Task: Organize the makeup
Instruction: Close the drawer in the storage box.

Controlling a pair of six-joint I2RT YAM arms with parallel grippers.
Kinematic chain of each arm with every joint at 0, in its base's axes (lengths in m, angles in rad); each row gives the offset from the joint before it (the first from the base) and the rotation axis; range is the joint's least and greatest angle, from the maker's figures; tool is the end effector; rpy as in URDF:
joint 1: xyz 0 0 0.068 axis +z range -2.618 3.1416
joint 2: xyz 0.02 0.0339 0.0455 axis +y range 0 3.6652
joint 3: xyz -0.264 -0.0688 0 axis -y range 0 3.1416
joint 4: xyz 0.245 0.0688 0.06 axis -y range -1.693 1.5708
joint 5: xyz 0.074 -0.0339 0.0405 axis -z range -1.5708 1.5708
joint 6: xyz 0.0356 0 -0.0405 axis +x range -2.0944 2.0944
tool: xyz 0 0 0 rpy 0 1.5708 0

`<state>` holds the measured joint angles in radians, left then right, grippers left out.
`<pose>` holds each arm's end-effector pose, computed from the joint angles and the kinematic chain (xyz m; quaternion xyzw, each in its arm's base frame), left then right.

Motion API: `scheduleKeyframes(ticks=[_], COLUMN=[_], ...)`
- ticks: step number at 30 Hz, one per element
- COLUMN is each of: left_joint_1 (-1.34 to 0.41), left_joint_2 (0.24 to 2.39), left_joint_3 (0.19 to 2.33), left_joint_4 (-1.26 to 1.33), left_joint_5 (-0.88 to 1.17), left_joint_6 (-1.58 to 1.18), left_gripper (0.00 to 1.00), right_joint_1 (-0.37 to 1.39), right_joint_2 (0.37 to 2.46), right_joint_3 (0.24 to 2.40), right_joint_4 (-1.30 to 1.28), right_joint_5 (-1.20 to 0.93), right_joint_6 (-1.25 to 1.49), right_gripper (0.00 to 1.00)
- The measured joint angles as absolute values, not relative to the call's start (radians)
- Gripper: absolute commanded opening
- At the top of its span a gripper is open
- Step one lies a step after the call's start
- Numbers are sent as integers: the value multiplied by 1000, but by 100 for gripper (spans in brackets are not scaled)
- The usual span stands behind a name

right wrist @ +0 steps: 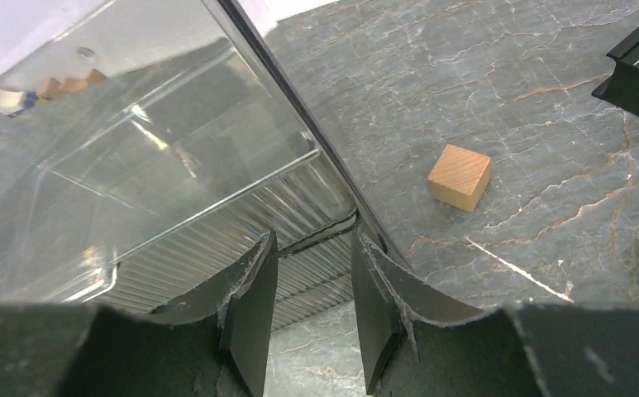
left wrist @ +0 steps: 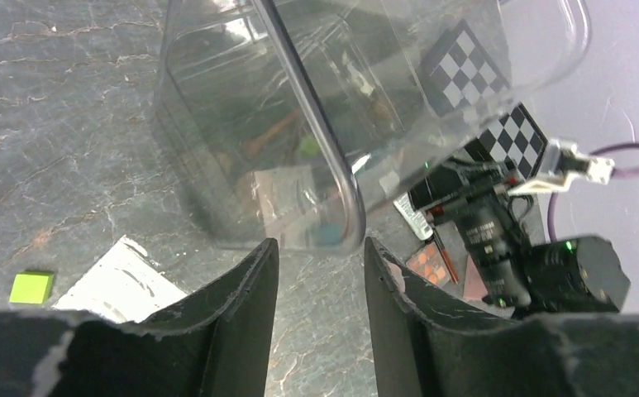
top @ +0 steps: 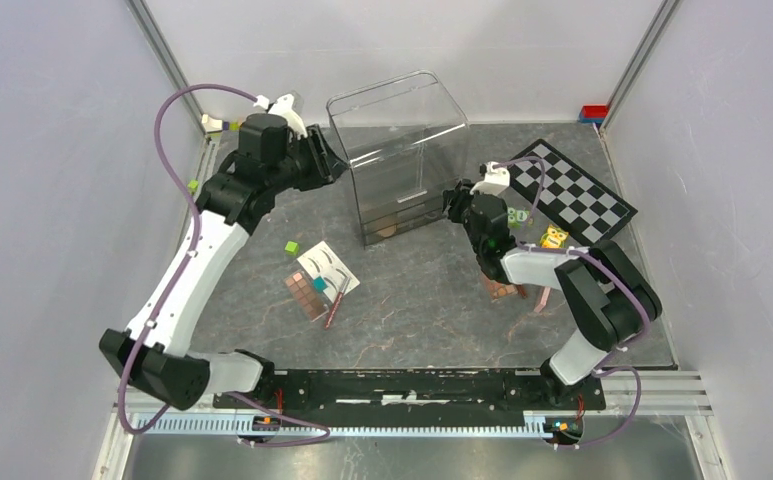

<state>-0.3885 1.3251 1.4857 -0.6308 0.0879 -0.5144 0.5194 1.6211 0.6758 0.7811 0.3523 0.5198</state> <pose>0.2632 -0.1111 0.4184 -0.0306 0.8513 -0.2616 0.4538 0.2937 0.1538 0.1961 0.1135 0.7509 0.2001 0.6191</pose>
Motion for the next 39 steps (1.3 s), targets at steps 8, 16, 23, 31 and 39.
scheduleKeyframes(ticks=[8,16,23,31,39], left_joint_1=[-389,-389,-389,-389,-389], left_joint_2=[1118,915,844,828,846], left_joint_3=[1364,1080,910,843,843], left_joint_4=[-649,-651,-657,-656,-655], left_joint_5=[56,-45,-116,-183,-208], left_joint_6=[-458,-391,-360,-324,-306], left_gripper=[54,61,62,63,63], right_joint_1=[500,500,502,532,556], right_joint_2=[1643,1592,1682,1810,1869], right_joint_3=[682,500,455,455,470], right_joint_4=[748,872,1126,1315,1393], right_joint_5=[329,226,132,114,121], right_joint_6=[500,652,912,1122,1205], right_gripper=[47,53,61,63,62])
